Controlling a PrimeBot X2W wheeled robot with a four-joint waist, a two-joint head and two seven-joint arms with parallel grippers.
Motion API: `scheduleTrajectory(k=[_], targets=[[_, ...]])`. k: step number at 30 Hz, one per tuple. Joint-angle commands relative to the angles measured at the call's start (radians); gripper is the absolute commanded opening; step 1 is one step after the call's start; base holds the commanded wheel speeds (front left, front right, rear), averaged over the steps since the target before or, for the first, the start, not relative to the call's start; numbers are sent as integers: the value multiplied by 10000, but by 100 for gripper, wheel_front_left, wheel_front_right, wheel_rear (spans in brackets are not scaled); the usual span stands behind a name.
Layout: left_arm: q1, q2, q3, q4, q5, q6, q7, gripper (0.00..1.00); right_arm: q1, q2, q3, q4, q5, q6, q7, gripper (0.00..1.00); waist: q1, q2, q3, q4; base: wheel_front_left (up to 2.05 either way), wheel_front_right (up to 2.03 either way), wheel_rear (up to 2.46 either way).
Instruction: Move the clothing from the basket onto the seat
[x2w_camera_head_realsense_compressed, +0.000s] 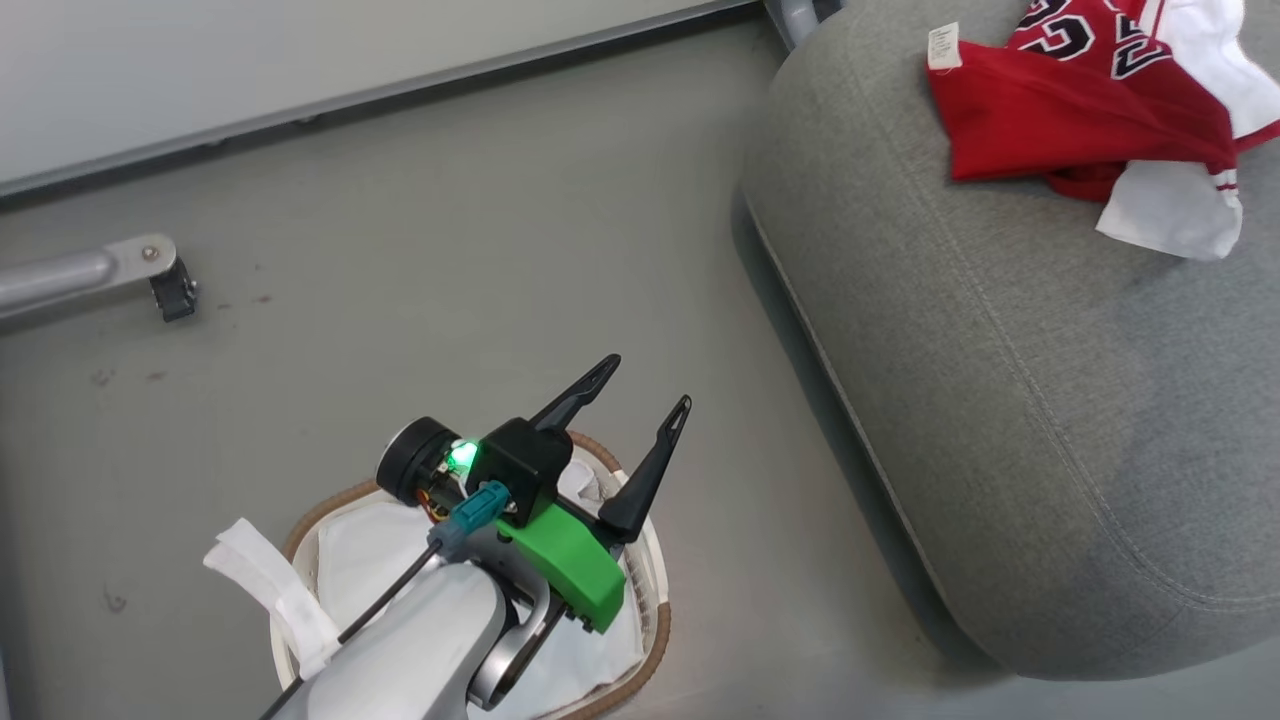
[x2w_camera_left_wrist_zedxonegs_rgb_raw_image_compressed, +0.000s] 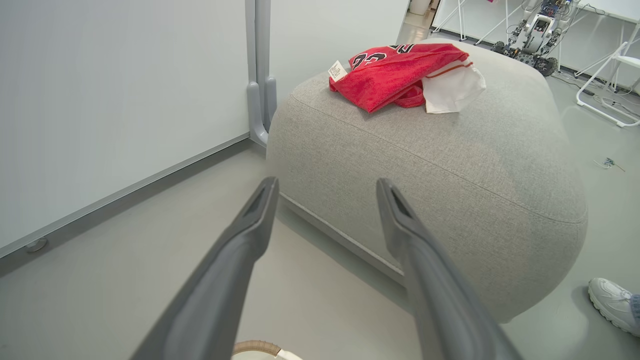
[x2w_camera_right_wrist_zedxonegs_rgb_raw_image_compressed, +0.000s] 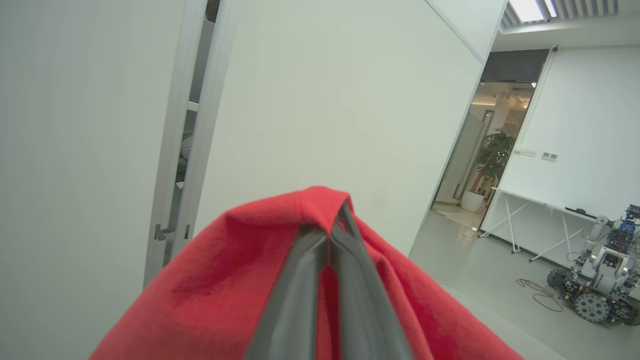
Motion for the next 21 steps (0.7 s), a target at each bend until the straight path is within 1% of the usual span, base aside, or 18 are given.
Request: scheduleTrajectory(k=[1,4,7,14,19,20,21], targets=[[-222,92,29,-92,40,64,57,100,-63,-32,26,146,-120,-14,-66,0,-1,-1,756,595,0,0,0],[-335,163,78,-323,65,161,165,100,222,-143,-18,534,-340,-14,-218,0,-1,-1,1092,650,0,0,0],[-402,231,50,-469,112,194,251,100,778,-18,-232,1039,-439,-14,-336,0,-1,-1,1355,630,0,0,0],[-491,395,79,-685,88,254,380,100,1981,506,-723,1990,-653,-14,-527,0,-1,-1,1647,465,0,0,0],[-451,488,110,-707,14,318,397,100,2539,912,-624,1995,-689,-14,-540,0,-1,-1,1573,286,0,0,0],[-441,474,111,-701,-3,328,380,100,2618,958,-617,1931,-641,-14,-541,8,-1,-1,1539,264,0,0,0],[-429,454,104,-690,-24,341,364,100,2752,1022,-599,1841,-606,-14,-543,29,-1,-1,1495,239,0,0,0]])
